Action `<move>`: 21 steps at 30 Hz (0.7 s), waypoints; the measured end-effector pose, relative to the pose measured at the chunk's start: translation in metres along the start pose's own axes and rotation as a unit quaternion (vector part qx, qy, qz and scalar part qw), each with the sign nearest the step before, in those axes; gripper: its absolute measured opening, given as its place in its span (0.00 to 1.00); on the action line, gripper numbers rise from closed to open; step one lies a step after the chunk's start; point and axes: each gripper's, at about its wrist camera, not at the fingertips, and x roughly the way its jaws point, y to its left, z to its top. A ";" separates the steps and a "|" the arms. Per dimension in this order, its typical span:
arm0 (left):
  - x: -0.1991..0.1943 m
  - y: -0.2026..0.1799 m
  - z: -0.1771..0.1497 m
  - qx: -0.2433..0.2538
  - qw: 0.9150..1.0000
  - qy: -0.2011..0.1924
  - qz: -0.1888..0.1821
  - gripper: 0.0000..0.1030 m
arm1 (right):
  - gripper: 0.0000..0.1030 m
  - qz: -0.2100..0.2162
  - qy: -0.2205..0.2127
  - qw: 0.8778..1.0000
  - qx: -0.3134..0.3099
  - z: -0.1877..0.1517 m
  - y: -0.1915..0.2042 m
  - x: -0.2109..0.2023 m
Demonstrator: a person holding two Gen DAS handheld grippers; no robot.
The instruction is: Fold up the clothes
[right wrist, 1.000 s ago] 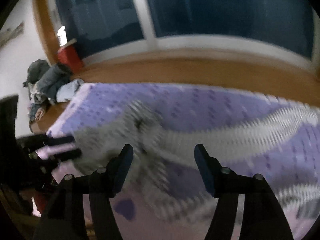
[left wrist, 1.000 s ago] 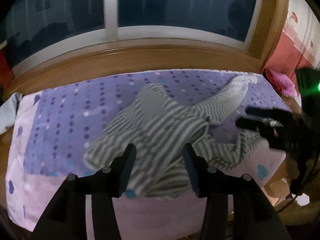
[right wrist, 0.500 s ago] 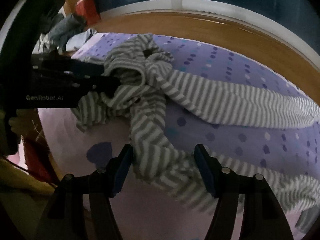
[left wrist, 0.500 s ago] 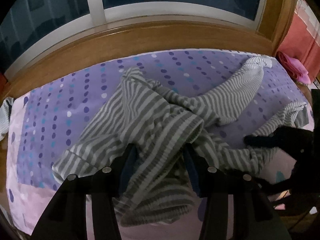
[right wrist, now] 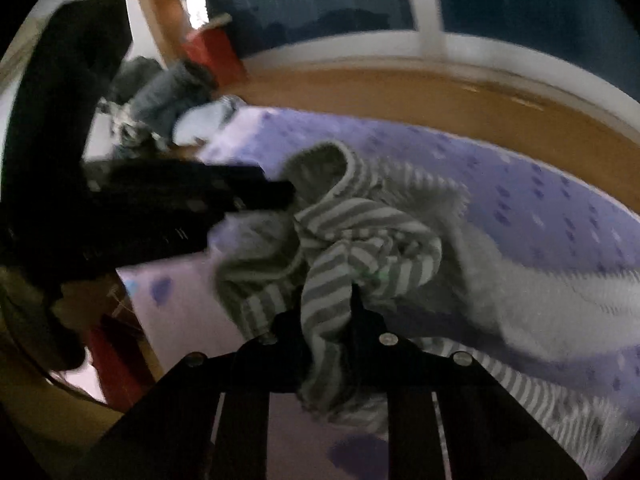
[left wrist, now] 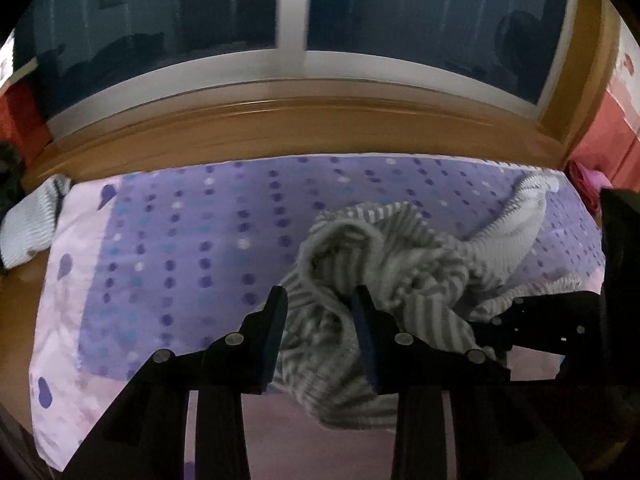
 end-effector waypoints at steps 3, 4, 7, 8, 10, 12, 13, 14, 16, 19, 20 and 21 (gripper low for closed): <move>-0.001 0.017 -0.006 -0.014 1.000 0.003 -0.004 0.33 | 0.15 0.034 -0.002 0.999 0.006 0.015 0.014 0.015; -0.001 0.024 -0.009 -0.018 1.000 0.005 -0.008 0.33 | 0.15 0.040 0.000 0.999 0.006 0.018 0.019 0.022; 0.001 0.035 -0.015 -0.028 0.999 0.015 -0.029 0.33 | 0.18 0.033 0.010 0.999 0.007 0.020 0.027 0.038; 0.001 0.037 -0.017 -0.031 0.999 0.017 -0.036 0.33 | 0.18 0.021 0.009 1.000 0.011 0.018 0.027 0.039; -0.001 0.038 -0.019 -0.032 0.998 0.014 -0.046 0.33 | 0.21 -0.003 0.012 1.000 0.016 0.019 0.025 0.035; -0.009 0.037 -0.018 -0.033 0.998 -0.001 -0.057 0.33 | 0.30 -0.024 0.018 0.999 0.015 0.018 0.021 0.024; -0.015 0.032 -0.015 -0.025 0.997 -0.012 -0.068 0.33 | 0.33 -0.035 0.017 0.999 0.018 0.018 0.016 0.016; -0.022 0.028 -0.013 -0.017 0.996 -0.023 -0.079 0.34 | 0.40 -0.046 0.012 0.999 0.022 0.017 0.010 0.006; -0.031 0.015 -0.006 0.007 0.994 -0.039 -0.099 0.43 | 0.49 -0.068 0.001 0.997 0.034 0.014 -0.003 -0.016; -0.031 -0.014 0.004 0.051 0.990 -0.047 -0.122 0.48 | 0.57 -0.103 -0.023 0.992 0.063 0.005 -0.030 -0.054; -0.025 -0.026 0.007 0.066 0.989 -0.041 -0.130 0.49 | 0.59 -0.120 -0.030 0.990 0.074 0.000 -0.043 -0.066; -0.016 -0.039 0.010 0.078 0.987 -0.028 -0.134 0.49 | 0.60 -0.138 -0.033 0.986 0.086 -0.004 -0.057 -0.074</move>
